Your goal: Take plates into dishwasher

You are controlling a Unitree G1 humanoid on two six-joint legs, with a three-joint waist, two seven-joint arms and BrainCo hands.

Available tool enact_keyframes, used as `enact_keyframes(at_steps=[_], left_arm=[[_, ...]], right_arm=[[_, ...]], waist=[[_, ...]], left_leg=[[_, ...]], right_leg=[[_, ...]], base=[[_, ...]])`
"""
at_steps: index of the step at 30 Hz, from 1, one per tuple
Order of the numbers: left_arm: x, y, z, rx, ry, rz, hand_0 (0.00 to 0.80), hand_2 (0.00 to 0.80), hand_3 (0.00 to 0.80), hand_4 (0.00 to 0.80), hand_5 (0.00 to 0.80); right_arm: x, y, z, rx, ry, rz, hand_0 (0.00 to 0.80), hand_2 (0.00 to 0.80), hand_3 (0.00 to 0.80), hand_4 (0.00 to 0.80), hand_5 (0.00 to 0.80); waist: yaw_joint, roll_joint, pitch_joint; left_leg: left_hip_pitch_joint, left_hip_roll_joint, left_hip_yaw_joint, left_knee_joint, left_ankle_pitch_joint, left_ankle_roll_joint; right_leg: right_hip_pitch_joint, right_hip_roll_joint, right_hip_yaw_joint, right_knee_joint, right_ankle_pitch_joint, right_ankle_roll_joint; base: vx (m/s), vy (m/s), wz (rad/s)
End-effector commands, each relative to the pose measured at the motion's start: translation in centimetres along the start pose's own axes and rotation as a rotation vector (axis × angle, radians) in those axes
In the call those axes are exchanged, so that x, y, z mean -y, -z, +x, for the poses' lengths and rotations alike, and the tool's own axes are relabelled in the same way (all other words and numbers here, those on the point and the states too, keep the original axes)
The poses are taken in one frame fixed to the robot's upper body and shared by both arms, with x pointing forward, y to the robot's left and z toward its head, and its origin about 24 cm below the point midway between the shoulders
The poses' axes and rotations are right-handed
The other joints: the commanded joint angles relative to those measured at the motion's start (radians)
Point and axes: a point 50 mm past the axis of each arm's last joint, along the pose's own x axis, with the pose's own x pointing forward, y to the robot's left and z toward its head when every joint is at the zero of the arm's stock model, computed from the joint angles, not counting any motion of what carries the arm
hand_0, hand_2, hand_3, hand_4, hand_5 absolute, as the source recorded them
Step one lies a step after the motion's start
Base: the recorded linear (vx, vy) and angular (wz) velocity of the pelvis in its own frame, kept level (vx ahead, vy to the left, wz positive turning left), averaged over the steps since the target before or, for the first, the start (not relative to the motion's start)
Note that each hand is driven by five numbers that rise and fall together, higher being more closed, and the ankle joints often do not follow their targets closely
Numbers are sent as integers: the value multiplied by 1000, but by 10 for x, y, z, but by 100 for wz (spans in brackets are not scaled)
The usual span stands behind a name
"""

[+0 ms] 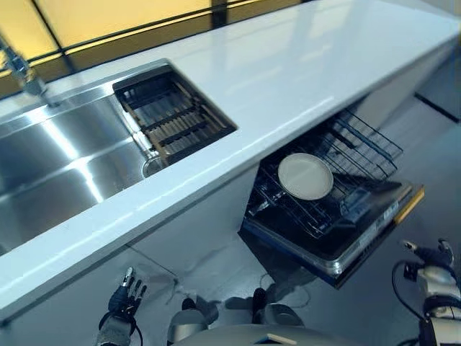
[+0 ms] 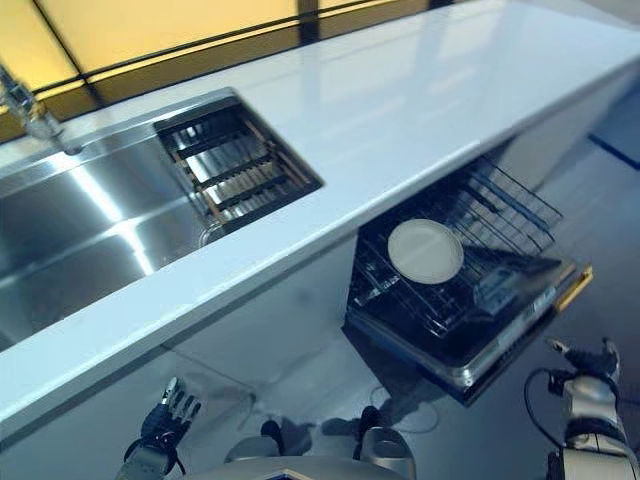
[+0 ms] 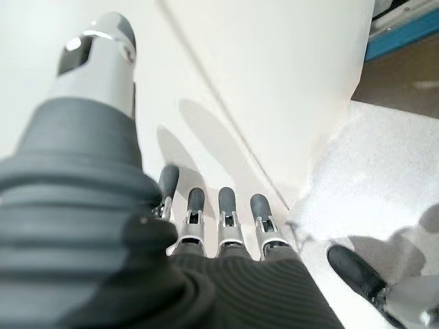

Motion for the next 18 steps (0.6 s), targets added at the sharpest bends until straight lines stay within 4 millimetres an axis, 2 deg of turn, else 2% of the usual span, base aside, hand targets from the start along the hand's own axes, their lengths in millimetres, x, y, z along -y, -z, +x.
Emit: enact_keyframes(at_steps=[1, 9, 18], left_arm=[[65, -48, 20, 188, 225, -32, 0, 0, 0, 0, 0], [78, -56, 21, 197, 303, -28, 0, 0, 0, 0, 0], [81, -59, 21, 199, 332, -52, 0, 0, 0, 0, 0]], right_arm=[[-5, -4, 2, -34, -4, 149, 0, 0, 0, 0, 0], [-20, 25, -5, -177, -102, 474, 0, 0, 0, 0, 0], [-31, 29, -8, -218, -202, 605, 0, 0, 0, 0, 0]], waist=[[16, -4, -35], [14, 7, -40], [15, 40, -25]], left_leg=[[19, -97, -12, 3, -70, 87], [27, -89, -21, 3, -69, 71], [4, -92, -57, 3, -57, 54]], right_leg=[[-3, -56, 19, 134, -9, 74], [21, -32, 6, 116, -63, 51], [2, -15, 4, 140, -93, 33]], base=[[-24, -181, 8], [-16, -173, 11], [-48, -111, 11]])
